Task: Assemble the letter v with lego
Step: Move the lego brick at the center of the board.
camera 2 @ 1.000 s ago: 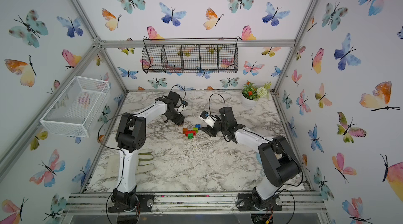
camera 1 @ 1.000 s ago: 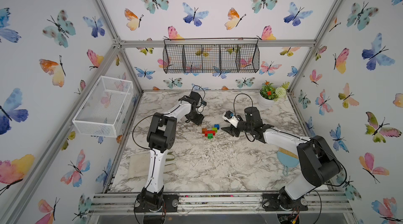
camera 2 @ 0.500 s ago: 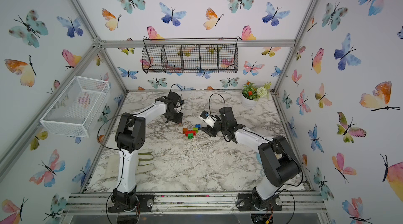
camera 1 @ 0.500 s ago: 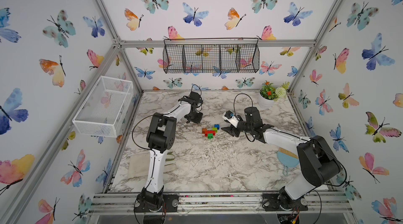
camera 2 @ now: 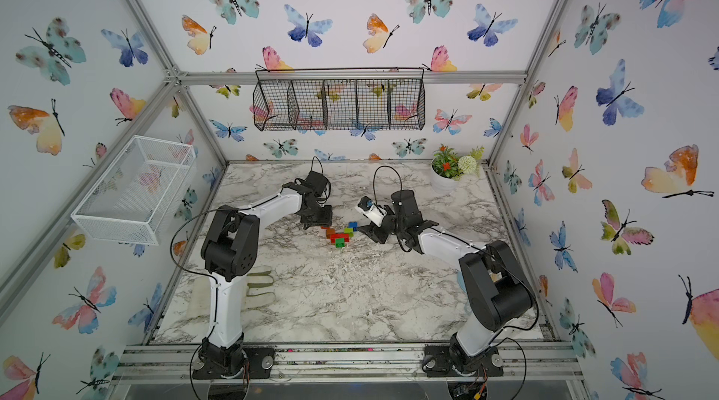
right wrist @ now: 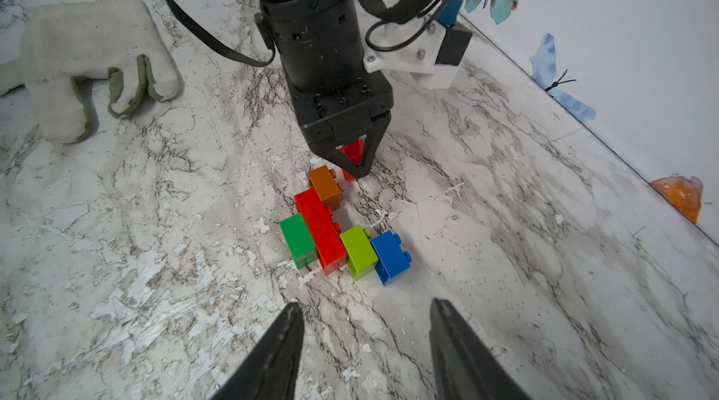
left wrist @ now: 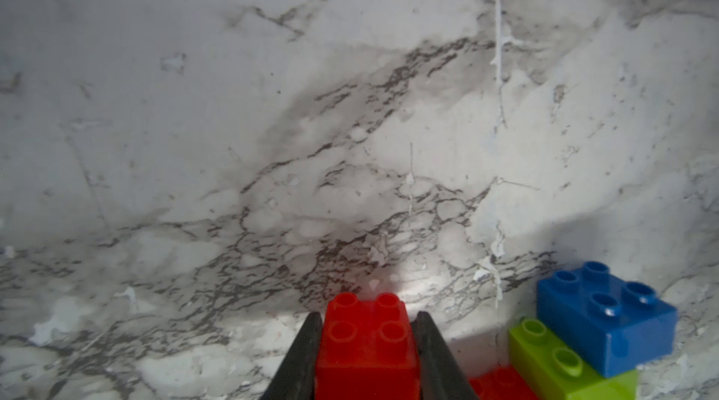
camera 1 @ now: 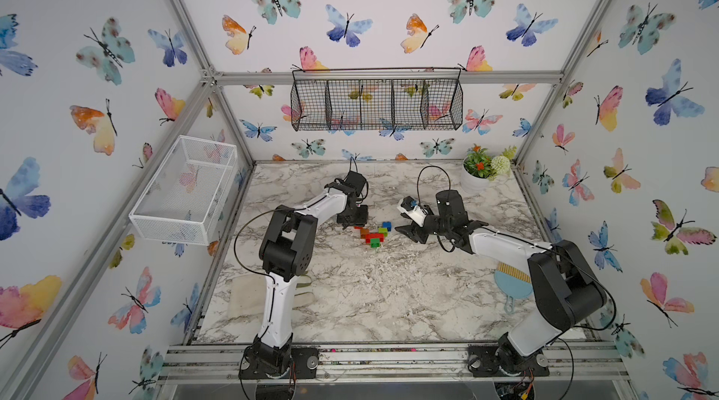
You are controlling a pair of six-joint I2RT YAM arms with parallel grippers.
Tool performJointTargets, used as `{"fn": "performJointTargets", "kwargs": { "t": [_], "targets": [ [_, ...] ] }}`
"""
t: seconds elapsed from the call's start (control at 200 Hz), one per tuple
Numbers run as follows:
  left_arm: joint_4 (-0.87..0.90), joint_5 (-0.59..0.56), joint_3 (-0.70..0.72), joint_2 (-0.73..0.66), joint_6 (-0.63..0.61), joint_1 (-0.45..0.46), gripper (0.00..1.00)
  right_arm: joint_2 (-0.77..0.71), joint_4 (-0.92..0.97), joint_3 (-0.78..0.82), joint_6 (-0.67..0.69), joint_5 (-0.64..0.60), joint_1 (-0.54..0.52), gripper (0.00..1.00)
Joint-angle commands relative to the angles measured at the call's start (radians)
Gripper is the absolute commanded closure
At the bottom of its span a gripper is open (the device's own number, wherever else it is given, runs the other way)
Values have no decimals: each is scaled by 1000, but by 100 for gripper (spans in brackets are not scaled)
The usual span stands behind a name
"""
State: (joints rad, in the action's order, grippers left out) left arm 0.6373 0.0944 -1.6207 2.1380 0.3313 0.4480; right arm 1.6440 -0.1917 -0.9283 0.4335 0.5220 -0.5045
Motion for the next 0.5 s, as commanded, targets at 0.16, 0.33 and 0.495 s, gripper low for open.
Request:
{"fn": "performJointTargets", "kwargs": {
  "t": [0.16,0.33,0.495],
  "targets": [
    [-1,0,28,-28,39,11,60,28,31,-32,-17,31,4,45],
    [4,-18,5,-43,19,10,39,37,25,-35,-44,54,4,47],
    [41,-33,-94,-65,-11,-2,26,32,-38,-4,-159,62,3,49]
  ]
}}
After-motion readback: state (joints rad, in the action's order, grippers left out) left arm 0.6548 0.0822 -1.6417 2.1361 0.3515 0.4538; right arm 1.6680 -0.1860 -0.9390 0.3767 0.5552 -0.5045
